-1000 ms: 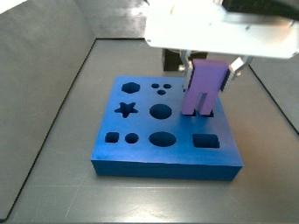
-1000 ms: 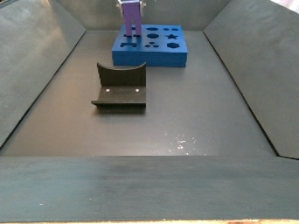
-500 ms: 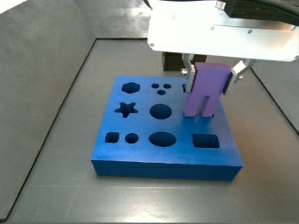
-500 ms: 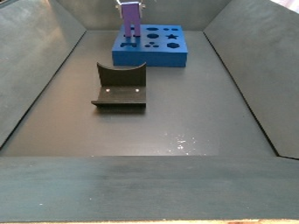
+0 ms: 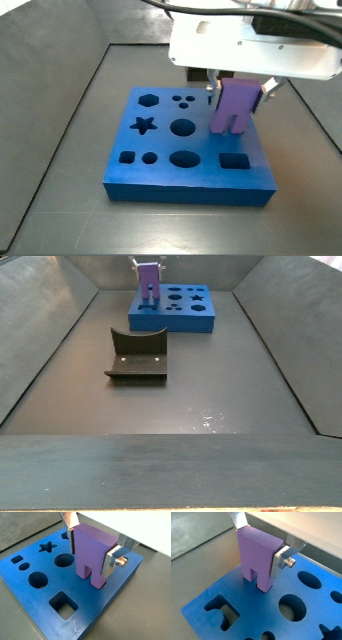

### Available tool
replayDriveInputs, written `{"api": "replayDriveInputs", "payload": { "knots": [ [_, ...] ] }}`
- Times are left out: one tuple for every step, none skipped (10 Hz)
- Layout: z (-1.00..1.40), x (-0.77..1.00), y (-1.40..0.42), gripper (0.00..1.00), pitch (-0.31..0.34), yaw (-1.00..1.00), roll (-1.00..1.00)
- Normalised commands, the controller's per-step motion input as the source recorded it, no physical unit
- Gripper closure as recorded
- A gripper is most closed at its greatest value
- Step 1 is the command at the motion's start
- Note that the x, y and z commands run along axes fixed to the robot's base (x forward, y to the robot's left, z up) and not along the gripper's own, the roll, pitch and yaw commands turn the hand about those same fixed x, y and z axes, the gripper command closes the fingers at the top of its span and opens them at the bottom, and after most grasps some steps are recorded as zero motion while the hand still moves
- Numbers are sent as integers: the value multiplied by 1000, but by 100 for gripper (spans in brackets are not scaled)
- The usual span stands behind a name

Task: Pick up the double-square object. Move up. Place the double-square object on the fixture. Regrasp the double-square object. Rotate the double-square object. Move to above the board. Insert the double-square object.
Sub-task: Insert the double-square object.

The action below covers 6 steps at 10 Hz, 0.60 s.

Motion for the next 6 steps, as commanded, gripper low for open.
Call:
{"api": "replayDriveInputs", "payload": {
  "knots": [
    [-786, 0, -49, 100, 0, 0, 377],
    [-823, 6, -34, 100, 0, 0, 414],
    [0, -89, 63, 100, -197, 0, -106],
    [0, 0, 0, 100, 0, 0, 6],
    [0, 0, 0, 0, 0, 0, 0],
    [0, 0, 0, 0, 0, 0, 0]
  ]
}}
